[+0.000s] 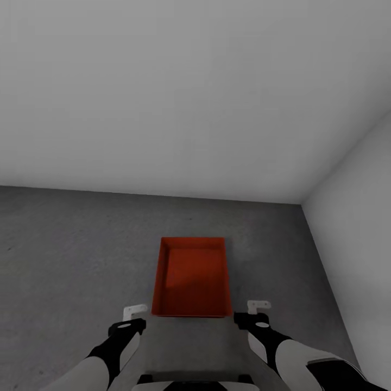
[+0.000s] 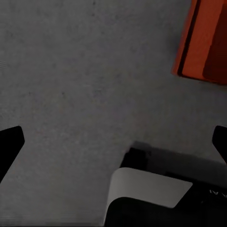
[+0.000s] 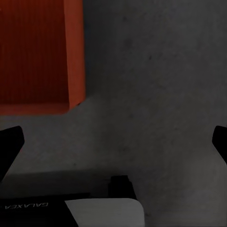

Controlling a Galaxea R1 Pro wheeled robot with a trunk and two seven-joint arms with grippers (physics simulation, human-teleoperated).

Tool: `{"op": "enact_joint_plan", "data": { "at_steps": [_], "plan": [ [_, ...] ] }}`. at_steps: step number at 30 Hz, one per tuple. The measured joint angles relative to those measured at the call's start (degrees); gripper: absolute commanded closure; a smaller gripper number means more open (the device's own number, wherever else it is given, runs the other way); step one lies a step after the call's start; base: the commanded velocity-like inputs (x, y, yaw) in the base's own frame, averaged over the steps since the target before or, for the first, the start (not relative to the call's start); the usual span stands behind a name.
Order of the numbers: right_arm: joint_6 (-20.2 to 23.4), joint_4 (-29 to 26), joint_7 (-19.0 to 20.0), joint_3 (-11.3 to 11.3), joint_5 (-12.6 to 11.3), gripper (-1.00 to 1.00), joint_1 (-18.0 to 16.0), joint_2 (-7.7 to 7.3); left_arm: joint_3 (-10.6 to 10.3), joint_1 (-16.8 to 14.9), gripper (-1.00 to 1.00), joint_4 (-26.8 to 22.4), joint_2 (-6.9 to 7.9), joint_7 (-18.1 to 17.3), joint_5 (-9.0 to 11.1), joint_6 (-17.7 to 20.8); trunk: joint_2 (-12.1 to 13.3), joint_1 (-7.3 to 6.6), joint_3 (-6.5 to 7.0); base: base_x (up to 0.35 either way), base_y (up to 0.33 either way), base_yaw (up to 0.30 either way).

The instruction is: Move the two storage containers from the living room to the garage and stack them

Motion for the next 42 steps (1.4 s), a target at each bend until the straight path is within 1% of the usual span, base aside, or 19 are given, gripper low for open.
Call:
{"op": "enact_joint_plan", "data": {
  "at_steps": [4,5,8,11,16,22,42],
  "plan": [
    [0.0,0.6,0.0,0.0,0.0,-1.0,0.0,0.02,0.0,0.0,-1.0,0.2,0.74,-0.1,2.2,0.0,1.6,-0.88,0.72,0.0,0.0,0.0],
    [0.0,0.8,0.0,0.0,0.1,-1.0,0.1,0.04,0.0,0.0,-1.0,0.3,0.99,-0.2,3.2,0.0,2.0,-1.1,0.9,0.0,0.0,0.0],
    [0.0,1.1,0.0,0.0,0.2,-1.0,0.1,0.02,-0.1,0.0,-1.0,0.5,1.61,-0.2,5.1,-0.1,2.0,-1.11,0.91,0.0,0.0,0.0],
    [0.1,1.2,0.0,0.0,0.1,-1.0,0.0,-0.05,-0.2,0.0,-1.0,0.5,1.96,-0.1,5.9,-0.1,2.0,-1.12,0.91,0.051,0.0,0.0],
    [0.3,1.2,0.0,0.0,0.0,-1.0,0.0,-0.07,-0.3,0.0,-1.0,0.6,2.05,-0.1,6.2,-0.2,2.0,-1.11,0.91,0.029,0.0,0.0],
    [0.4,1.2,-0.4,0.0,-0.2,-1.0,0.0,-0.07,-0.3,0.0,-1.0,1.3,2.14,-0.2,6.1,-0.3,2.0,-1.11,1.04,0.004,0.0,0.0],
    [0.5,1.2,-0.6,0.0,-0.3,-1.0,0.0,-0.08,-0.2,0.0,-1.0,1.4,2.35,-0.2,6.0,-0.3,2.0,-1.11,2.68,0.0,0.0,0.0]
  ]
}}
